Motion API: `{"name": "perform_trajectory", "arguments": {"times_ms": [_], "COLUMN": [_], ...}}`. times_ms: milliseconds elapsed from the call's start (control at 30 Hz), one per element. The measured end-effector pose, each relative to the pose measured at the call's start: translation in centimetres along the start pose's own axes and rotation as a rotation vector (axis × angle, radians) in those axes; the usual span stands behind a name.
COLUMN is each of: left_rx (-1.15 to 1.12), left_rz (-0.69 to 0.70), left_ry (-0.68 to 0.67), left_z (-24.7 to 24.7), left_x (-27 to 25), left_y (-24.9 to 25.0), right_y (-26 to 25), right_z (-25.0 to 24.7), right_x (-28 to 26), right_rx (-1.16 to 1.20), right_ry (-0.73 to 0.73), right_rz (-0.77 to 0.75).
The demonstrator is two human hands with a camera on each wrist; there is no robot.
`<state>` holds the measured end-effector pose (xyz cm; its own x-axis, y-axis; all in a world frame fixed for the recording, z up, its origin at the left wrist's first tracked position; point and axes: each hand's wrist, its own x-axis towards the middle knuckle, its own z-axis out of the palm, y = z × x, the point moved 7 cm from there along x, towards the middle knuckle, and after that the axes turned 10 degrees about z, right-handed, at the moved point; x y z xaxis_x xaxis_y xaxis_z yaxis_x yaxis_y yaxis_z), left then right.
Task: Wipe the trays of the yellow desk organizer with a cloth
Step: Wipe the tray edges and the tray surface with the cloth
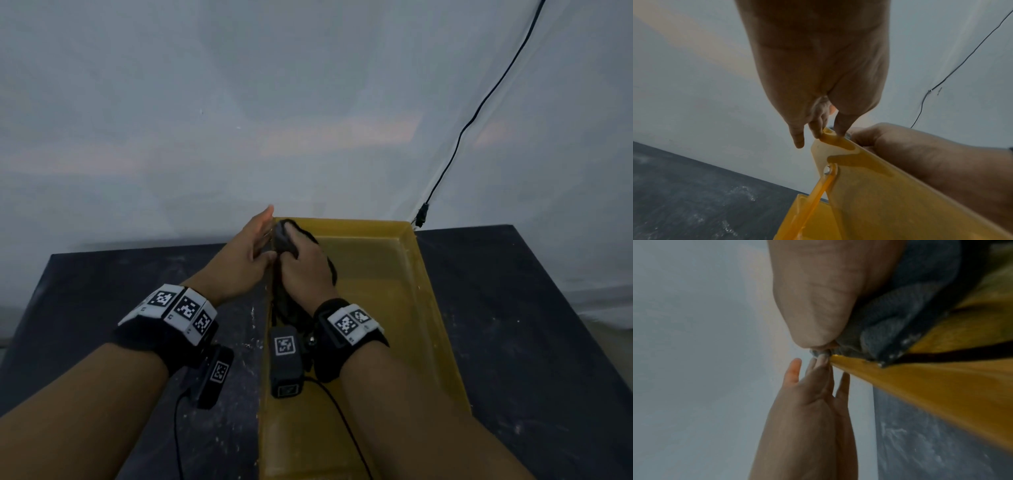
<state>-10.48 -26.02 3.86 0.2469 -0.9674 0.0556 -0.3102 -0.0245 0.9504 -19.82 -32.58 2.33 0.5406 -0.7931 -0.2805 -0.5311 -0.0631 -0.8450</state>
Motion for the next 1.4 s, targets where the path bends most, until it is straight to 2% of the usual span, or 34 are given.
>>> {"name": "perform_trajectory", "arguments": {"times_ms": [100,233,367,633,733,833,900,1100,1200,1300,1400], "left_rx": [0.008,-0.008,-0.025,-0.143,-0.157,-0.167,-0.176,-0.161,-0.163,-0.151,-0.143], "left_rz": [0.006,0.005,-0.024,-0.046,-0.047,-0.049,-0.050,-0.065,-0.066,-0.064,-0.071], "left_ry": [-0.013,0.005,0.016,0.041,0.046,0.045,0.046,0.045,0.046,0.039,0.035], "left_z": [0.1,-0.1,0.0,0.4,0.4,0.3,0.2,0.3,0.5,0.5,0.4], "left_x": [-0.1,-0.1,-0.2,-0.3,-0.2,-0.2,-0.2,-0.4,-0.4,-0.3,-0.3], "left_y": [0.2,0.2,-0.1,-0.7,-0.6,-0.4,-0.4,-0.2,0.0,0.1,-0.1], "right_y": [-1.3,-1.8,-0.8,-0.3,-0.3,-1.0,-1.3,-0.5,-0.9,-1.4,-1.4], "right_z": [-1.0,-0.4,-0.5,-0.3,-0.6,0.5,1.1,-0.3,-0.1,1.2,1.7], "right_x": [0.5,1.3,0.9,0.1,-0.5,0.0,0.7,-1.1,-0.7,0.2,0.0], "right_rx": [0.007,0.012,-0.126,-0.232,-0.193,-0.161,-0.150,-0.244,-0.182,-0.191,-0.270], "right_ry": [0.096,0.097,0.099,-0.103,-0.110,-0.167,-0.165,-0.213,-0.214,-0.167,-0.107], "right_rz": [-0.121,-0.149,-0.115,-0.118,-0.124,-0.026,0.010,-0.017,0.004,0.012,-0.065]}}
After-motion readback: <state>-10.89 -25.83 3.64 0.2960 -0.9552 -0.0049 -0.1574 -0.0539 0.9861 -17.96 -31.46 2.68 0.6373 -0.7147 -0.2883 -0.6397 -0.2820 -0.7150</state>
